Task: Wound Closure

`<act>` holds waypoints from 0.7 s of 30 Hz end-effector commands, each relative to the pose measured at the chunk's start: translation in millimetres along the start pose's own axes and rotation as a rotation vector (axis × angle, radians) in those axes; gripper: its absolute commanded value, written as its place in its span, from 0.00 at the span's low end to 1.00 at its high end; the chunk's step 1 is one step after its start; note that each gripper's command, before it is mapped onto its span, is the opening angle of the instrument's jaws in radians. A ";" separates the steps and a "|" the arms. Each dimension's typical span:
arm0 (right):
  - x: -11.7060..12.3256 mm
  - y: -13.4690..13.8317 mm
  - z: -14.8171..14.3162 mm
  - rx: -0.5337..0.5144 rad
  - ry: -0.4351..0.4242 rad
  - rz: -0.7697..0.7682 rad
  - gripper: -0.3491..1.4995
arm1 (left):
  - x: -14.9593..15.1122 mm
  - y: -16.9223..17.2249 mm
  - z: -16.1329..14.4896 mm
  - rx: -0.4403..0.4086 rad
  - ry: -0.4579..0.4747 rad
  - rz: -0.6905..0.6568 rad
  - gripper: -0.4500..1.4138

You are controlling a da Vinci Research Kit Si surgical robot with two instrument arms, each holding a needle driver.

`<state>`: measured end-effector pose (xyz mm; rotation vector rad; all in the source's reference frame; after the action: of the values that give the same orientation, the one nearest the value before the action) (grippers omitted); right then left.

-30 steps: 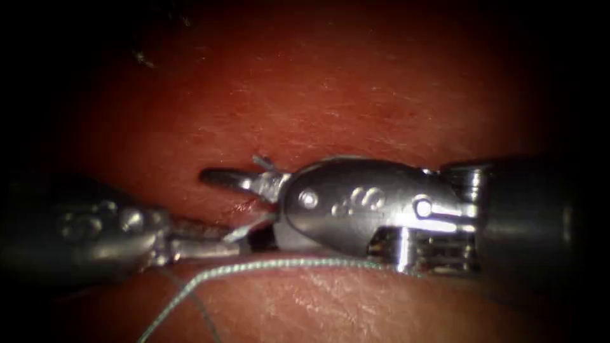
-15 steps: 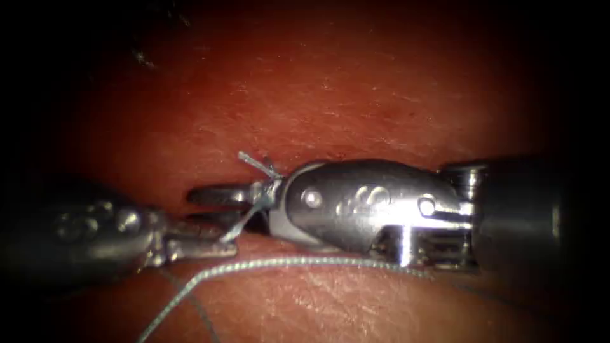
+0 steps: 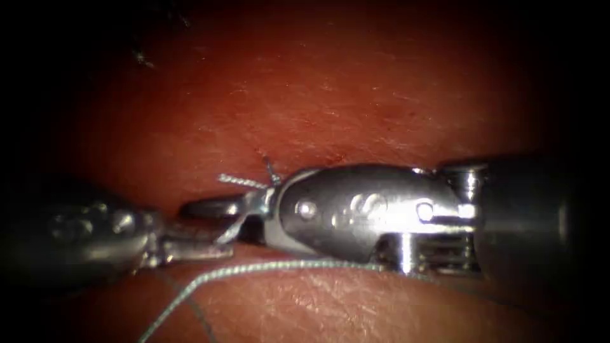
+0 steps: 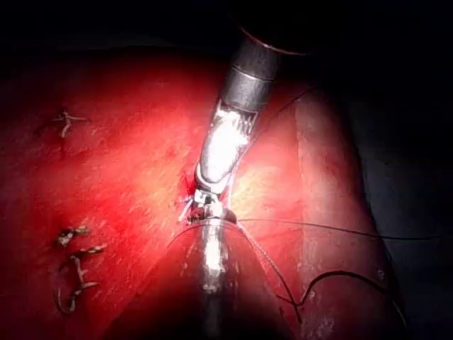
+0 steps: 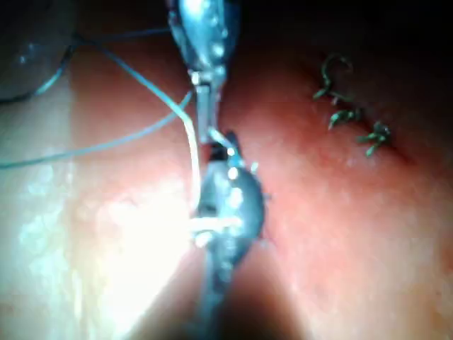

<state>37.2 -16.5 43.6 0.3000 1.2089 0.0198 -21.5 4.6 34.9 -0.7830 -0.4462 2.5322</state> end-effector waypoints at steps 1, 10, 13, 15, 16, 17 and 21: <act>-0.8 0.0 0.9 0.003 -0.008 -0.001 0.00 | 0.0 0.2 0.7 -0.004 0.007 -0.003 0.00; -2.0 0.3 0.6 -0.001 -0.030 -0.004 0.00 | 1.1 -1.0 -2.5 0.010 0.038 0.013 0.00; -1.9 0.2 0.6 -0.001 -0.029 -0.004 0.00 | 1.3 -0.9 -2.7 0.020 0.041 0.017 0.00; -2.0 0.2 0.6 0.001 -0.035 -0.004 0.00 | 1.4 -0.8 -2.8 0.024 0.042 0.023 0.00; -2.0 0.2 0.6 0.001 -0.035 -0.005 0.00 | 1.4 -0.9 -2.9 0.026 0.042 0.019 0.00; -2.0 0.2 0.6 -0.001 -0.036 -0.005 0.00 | 1.4 -0.9 -2.9 0.028 0.041 0.017 0.00; -2.0 0.4 0.9 -0.003 -0.006 -0.006 0.00 | 1.2 -0.9 -2.3 0.032 0.041 0.020 0.00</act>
<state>36.7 -16.3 45.2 0.2923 1.2040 0.0153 -20.2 6.5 32.4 -0.8288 -0.3831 2.5292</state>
